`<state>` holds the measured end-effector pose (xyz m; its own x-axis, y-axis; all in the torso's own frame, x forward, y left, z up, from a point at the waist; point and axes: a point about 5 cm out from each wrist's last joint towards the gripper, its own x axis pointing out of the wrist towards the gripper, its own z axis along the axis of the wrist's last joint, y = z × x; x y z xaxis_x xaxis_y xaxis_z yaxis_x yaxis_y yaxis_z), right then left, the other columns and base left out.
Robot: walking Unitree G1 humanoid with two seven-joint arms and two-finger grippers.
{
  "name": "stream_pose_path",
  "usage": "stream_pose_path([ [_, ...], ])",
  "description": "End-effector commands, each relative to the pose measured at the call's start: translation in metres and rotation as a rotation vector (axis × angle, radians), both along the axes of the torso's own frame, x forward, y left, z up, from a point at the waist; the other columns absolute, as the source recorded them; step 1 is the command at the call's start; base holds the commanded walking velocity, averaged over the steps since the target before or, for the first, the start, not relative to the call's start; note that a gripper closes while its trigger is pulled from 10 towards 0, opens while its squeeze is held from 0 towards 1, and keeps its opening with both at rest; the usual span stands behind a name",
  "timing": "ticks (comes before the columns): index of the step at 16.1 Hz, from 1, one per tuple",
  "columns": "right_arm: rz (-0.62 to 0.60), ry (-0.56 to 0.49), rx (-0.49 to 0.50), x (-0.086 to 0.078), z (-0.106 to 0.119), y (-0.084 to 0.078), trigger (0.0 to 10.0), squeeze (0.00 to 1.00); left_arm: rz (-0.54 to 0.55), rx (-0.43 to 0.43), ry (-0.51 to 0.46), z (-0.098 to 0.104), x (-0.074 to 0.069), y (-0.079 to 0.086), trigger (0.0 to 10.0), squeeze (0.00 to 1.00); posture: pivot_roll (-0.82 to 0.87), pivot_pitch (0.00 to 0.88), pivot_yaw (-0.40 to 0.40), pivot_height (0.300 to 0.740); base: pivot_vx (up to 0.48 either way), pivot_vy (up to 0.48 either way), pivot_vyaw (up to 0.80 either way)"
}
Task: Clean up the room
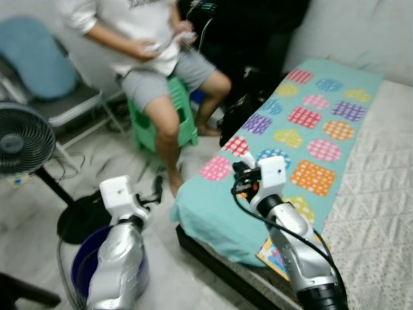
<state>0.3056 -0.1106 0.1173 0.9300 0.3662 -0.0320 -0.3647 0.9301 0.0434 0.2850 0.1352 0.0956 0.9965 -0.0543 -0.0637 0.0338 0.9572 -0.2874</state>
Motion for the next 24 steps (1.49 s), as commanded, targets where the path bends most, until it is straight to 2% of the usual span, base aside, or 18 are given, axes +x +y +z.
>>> stream_pose_path([
  [1,0.01,-0.026,-0.003,0.0004,0.0055,0.0027,10.0,0.0,0.029,-0.023,0.028,-0.0063,-0.0044,0.0031,10.0,0.0,-0.06,0.069,0.032,0.74,0.0,0.0,0.8],
  [10,0.001,-0.01,0.031,0.0009,0.0038,0.0022,10.0,0.0,0.032,-0.022,0.031,-0.0071,-0.005,0.0038,10.0,0.0,-0.06,0.071,0.03,0.74,0.0,0.0,0.79],
  [24,-0.005,0.019,0.056,0.0013,0.0007,0.0009,10.0,0.0,0.012,-0.015,0.01,-0.0053,-0.006,0.0024,10.0,0.0,-0.05,0.059,0.03,0.74,0.0,0.0,0.0],
])
